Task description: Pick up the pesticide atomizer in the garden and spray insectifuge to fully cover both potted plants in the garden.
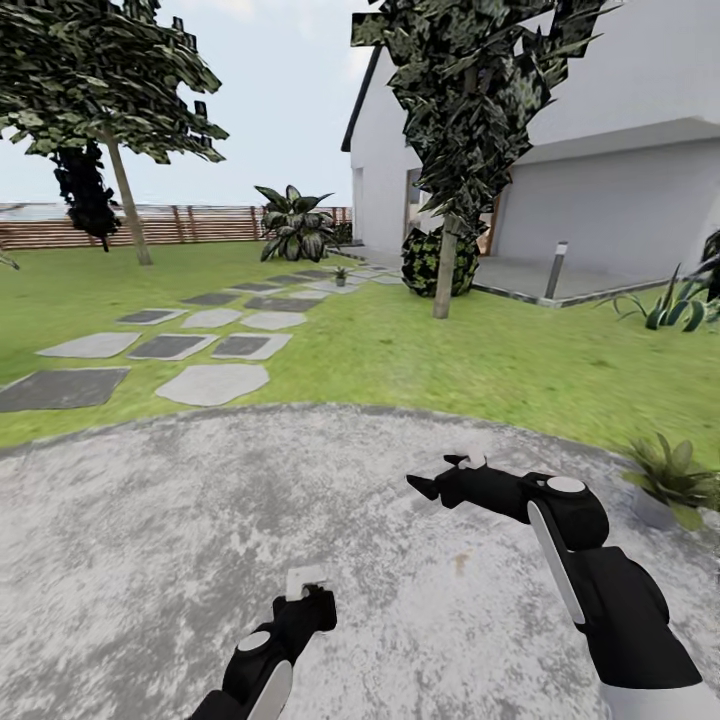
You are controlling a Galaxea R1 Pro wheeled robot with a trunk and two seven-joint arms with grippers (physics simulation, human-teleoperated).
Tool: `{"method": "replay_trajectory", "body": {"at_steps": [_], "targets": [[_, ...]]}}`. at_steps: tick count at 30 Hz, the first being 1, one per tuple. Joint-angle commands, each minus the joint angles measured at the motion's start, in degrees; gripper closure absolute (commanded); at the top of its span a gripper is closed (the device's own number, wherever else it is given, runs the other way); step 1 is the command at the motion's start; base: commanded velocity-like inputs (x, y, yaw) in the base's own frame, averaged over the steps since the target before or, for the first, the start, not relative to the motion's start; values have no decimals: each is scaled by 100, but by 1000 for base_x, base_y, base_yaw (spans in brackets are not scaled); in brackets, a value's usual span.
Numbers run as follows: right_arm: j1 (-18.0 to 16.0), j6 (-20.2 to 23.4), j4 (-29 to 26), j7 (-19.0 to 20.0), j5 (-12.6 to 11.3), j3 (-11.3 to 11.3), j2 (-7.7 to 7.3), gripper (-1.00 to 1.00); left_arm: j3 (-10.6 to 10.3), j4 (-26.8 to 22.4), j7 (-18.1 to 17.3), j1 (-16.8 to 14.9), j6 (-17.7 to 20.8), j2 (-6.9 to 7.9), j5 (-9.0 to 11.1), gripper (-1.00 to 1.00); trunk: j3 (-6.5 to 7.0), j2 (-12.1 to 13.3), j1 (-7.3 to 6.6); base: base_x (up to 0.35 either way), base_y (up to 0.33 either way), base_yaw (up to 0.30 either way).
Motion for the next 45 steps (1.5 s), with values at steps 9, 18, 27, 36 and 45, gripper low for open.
{"method": "replay_trajectory", "body": {"at_steps": [9, 18, 27, 36, 45], "targets": [[-6, 29, -4, 18, 9, 4, -3, -100, -10, 5, 50, -3, 2, 2, 55, 100, -6, -2, 2, 315, 158, -263], [-6, 32, -4, 31, 3, -1, -17, -100, -10, 40, 50, -7, 2, 1, 55, 100, -6, -2, 2, 315, 160, -253], [-6, 59, -4, 44, 3, -59, -45, -100, -11, 79, 50, -13, 2, 2, 55, 100, -6, -2, 2, 315, 159, -235], [-6, 83, -4, 60, -5, -296, -71, -100, -11, 214, 50, -54, -9, -15, 55, 100, -6, -2, 2, 315, 156, -250], [-2, 74, -4, 62, -6, -298, -55, -100, -11, 219, 50, -55, -26, -15, 58, 100, -6, -2, 2, 315, 153, -266]]}}
